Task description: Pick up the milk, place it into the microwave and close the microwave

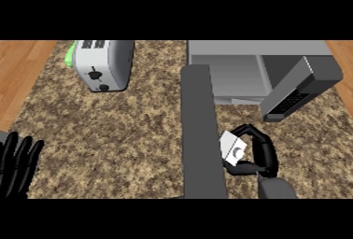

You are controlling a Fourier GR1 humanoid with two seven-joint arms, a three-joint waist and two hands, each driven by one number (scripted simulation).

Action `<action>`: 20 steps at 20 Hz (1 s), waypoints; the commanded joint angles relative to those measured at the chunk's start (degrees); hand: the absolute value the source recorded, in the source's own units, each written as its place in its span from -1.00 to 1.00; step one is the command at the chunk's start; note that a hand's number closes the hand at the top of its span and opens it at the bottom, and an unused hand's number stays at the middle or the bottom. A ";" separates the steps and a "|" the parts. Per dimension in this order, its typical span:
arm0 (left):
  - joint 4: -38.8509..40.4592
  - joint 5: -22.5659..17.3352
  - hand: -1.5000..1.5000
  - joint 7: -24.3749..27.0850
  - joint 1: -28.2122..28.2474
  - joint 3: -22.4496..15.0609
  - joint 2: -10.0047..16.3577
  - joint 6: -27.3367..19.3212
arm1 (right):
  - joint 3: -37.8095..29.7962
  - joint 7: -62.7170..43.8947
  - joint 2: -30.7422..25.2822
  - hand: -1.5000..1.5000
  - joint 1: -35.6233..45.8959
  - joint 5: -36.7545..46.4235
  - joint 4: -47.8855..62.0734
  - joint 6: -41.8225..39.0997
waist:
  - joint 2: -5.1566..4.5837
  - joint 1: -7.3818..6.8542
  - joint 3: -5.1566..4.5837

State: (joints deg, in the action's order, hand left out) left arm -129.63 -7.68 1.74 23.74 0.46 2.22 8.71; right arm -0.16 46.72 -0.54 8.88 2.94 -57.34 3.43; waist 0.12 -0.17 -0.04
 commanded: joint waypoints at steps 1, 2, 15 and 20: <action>-2.06 -3.76 -1.00 -4.13 -2.19 3.73 2.00 0.16 | 1.56 -8.89 0.51 1.00 6.33 2.77 -1.80 7.40 | -0.08 -0.24 0.02; -0.32 -4.15 -1.00 -0.96 0.81 3.53 1.67 2.27 | 5.08 -10.85 0.51 1.00 5.24 1.02 -3.34 10.44 | -0.02 -0.34 0.01; 4.51 -0.84 -1.00 0.05 -3.79 1.17 0.24 2.33 | -8.63 -14.20 -7.45 1.00 36.01 5.87 30.17 17.41 | -0.82 -1.83 0.11; 5.09 -3.24 -1.00 2.26 -2.09 3.02 1.70 5.30 | -11.27 -11.60 -11.31 1.00 40.02 6.90 38.71 22.29 | -1.59 -3.71 0.17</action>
State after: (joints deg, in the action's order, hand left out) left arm -126.11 -10.29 2.52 21.39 3.33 3.48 12.35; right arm -9.08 33.96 -8.66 45.07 9.44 -24.59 22.86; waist -0.96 -2.83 0.08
